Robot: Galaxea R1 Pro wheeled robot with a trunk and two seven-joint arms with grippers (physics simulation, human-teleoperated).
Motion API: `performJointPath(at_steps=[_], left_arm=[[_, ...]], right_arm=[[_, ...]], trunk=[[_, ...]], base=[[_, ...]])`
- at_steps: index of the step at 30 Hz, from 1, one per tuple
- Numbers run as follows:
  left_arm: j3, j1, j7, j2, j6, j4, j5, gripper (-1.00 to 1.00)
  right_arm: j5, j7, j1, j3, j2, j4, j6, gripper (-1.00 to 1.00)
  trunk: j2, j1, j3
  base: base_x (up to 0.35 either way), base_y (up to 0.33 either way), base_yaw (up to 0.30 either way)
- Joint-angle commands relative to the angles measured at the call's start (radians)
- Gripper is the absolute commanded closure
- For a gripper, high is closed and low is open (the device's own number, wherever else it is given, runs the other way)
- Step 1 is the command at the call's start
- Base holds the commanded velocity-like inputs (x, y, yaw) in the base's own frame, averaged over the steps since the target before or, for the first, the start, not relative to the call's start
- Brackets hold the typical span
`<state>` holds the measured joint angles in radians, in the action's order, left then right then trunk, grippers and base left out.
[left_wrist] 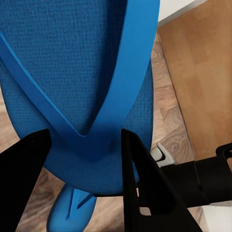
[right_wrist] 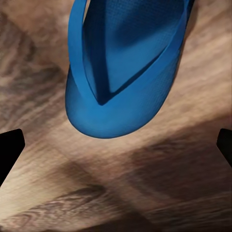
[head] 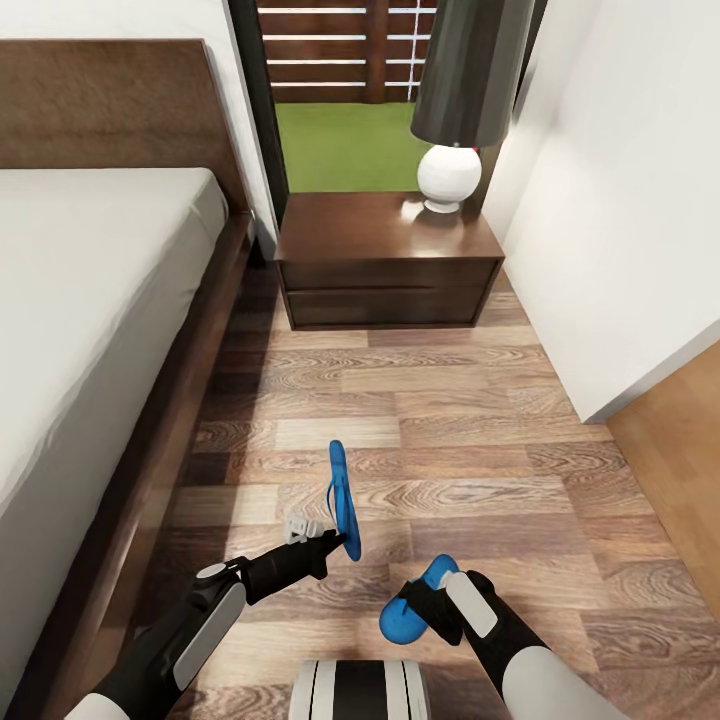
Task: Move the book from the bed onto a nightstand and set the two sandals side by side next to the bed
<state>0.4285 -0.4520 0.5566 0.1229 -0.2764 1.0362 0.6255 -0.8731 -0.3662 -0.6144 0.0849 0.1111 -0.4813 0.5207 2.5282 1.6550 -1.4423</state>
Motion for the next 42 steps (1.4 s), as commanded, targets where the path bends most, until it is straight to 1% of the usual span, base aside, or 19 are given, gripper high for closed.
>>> performJointPath(at_steps=[1,19,27,29,33,40,42], left_arm=[[0.002,-0.001,0.000,0.001,-0.009,0.001,0.011,1.00],[0.002,-0.001,0.000,0.000,-0.009,0.001,0.011,1.00],[0.002,-0.001,0.000,0.000,-0.008,0.001,0.011,1.00],[0.002,-0.001,0.000,0.000,-0.008,0.001,0.011,1.00],[0.003,-0.001,0.000,0.000,-0.008,0.001,0.011,1.00],[0.003,-0.001,0.000,-0.001,-0.007,0.001,0.011,1.00],[0.003,-0.001,0.000,-0.004,-0.007,0.001,0.011,1.00]], right_arm=[[-0.010,-0.010,0.000,0.006,-0.001,-0.002,0.001,-1.00],[-0.010,-0.010,0.000,0.006,-0.001,-0.002,-0.003,-1.00],[0.000,-0.013,0.000,0.013,-0.001,0.004,-0.014,-1.00],[0.001,-0.013,0.000,0.016,-0.001,0.007,-0.025,-1.00],[0.002,-0.013,0.000,0.019,-0.001,0.011,-0.086,-1.00],[0.002,-0.011,0.000,0.019,-0.001,0.010,-0.105,-1.00],[0.003,-0.011,0.000,0.019,-0.001,0.010,-0.108,-1.00]], trunk=[[0.000,0.000,-0.001],[0.000,0.000,-0.001],[0.000,0.000,-0.001],[0.000,0.000,-0.001],[0.000,0.000,-0.001],[0.000,0.000,-0.001],[0.000,0.000,-0.001]], base=[[0.000,0.000,0.000],[0.040,0.000,0.000],[0.000,0.000,0.000],[0.000,0.000,0.000],[0.000,0.000,0.000],[0.000,0.000,0.000],[0.000,0.000,0.000]])
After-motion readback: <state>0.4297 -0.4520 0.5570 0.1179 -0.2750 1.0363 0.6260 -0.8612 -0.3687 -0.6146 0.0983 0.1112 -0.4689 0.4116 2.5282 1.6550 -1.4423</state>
